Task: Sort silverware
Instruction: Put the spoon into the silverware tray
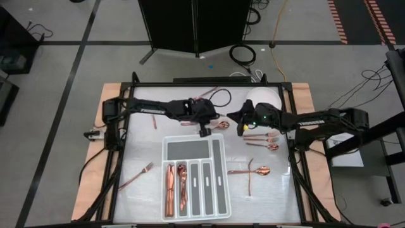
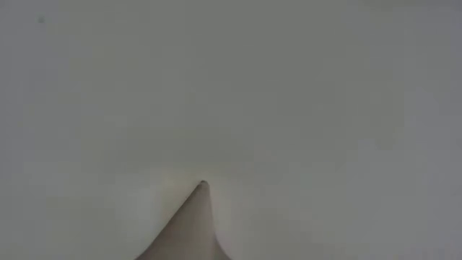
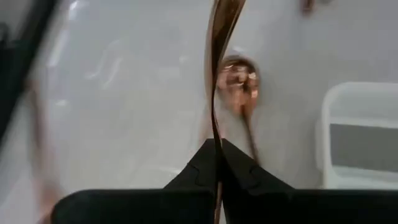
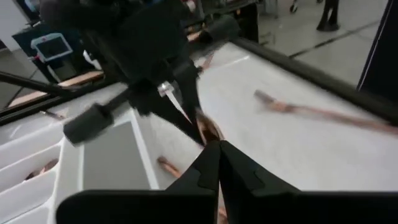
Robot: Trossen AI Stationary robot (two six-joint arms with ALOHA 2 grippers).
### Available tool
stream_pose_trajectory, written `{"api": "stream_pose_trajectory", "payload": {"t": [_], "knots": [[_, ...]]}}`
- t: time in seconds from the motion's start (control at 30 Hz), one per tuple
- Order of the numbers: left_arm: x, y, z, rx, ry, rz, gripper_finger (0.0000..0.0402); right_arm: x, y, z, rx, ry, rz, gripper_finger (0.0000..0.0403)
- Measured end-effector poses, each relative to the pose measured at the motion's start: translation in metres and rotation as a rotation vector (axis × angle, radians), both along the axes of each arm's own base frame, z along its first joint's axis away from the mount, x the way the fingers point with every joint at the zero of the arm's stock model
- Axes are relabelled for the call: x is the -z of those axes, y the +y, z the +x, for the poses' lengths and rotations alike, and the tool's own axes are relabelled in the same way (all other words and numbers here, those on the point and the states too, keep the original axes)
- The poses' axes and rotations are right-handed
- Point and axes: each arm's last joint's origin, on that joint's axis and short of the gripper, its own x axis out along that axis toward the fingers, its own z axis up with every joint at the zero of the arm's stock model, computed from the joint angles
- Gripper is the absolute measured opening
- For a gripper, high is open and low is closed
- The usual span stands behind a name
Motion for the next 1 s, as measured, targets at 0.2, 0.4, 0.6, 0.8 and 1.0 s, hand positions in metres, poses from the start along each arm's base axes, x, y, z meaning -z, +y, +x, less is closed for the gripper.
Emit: {"api": "stream_pose_trajectory", "payload": {"t": [0.2,0.4,0.6,0.8,1.0], "knots": [[-0.062,0.022,-0.044,-0.33,-0.056,-0.172,0.0002,-0.01,-0.002,-0.012,0.018,0.016,-0.035,0.0],[-0.09,0.004,-0.099,-0.597,-0.028,-0.554,0.0001,-0.003,0.001,-0.02,-0.003,0.143,-0.038,0.0],[-0.075,-0.066,-0.121,-0.831,0.034,-0.79,0.0001,0.0,0.002,-0.021,-0.013,0.173,-0.047,0.0],[-0.061,-0.14,-0.125,-0.966,0.025,-0.845,0.0001,0.0,0.005,-0.02,-0.034,0.175,-0.048,0.0],[-0.05,-0.198,-0.128,-1.065,-0.137,-0.843,0.0,0.001,0.017,-0.017,-0.075,0.167,0.001,0.0]]}}
